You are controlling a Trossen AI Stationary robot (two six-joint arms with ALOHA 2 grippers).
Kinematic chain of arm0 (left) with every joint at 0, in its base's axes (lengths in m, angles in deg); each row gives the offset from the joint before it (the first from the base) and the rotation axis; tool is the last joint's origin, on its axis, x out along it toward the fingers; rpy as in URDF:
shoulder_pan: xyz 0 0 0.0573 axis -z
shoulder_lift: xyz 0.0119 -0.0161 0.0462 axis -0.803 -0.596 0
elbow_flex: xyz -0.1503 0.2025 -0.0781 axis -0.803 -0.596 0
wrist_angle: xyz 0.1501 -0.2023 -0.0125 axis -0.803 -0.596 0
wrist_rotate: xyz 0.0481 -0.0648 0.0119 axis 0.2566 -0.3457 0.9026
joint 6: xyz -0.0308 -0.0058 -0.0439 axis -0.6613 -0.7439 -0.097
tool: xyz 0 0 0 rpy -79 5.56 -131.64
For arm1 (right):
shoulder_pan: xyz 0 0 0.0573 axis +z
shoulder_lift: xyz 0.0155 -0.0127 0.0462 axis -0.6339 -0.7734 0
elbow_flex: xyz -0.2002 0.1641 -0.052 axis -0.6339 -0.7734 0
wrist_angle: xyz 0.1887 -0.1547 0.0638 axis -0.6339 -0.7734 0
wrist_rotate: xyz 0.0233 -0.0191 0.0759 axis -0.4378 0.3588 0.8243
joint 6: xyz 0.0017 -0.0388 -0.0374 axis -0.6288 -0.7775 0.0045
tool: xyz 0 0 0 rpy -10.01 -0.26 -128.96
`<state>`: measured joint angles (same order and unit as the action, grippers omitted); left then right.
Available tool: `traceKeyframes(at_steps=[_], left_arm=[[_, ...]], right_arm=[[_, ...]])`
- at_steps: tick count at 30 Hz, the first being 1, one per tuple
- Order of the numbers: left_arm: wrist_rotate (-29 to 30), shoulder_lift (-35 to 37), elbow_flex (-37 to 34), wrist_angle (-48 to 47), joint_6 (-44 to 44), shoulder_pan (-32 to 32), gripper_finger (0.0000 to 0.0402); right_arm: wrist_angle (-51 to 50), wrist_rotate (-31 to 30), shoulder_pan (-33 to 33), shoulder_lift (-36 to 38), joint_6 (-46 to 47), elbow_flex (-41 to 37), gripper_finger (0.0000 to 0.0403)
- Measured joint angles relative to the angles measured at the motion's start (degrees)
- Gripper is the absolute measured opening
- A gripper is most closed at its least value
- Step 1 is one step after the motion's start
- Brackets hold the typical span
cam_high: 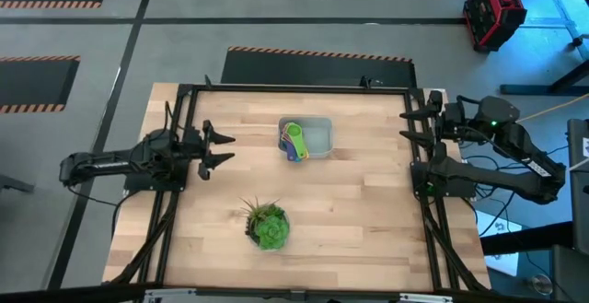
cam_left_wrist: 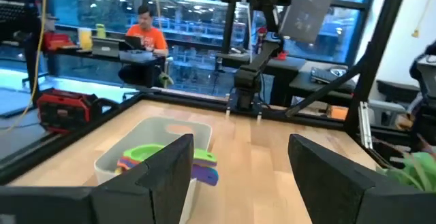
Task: Nest measuring cups in basket
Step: Return to Home Position
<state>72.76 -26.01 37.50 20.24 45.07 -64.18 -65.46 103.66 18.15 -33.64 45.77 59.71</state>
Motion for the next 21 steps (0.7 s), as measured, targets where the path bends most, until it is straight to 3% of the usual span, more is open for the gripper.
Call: traceKeyframes(at_steps=[4,21], left_arm=[[0.37,2.12,-3.26,3.12,-1.01,0.0,0.0234],[0.29,2.73,-3.21,2.9,0.58,0.0,0.0234]], right_arm=[[-0.13,0.0,-0.01,0.0,-0.27,0.0,0.024],[-0.08,0.0,-0.02,-0.02,-0.47,0.0,0.0236]])
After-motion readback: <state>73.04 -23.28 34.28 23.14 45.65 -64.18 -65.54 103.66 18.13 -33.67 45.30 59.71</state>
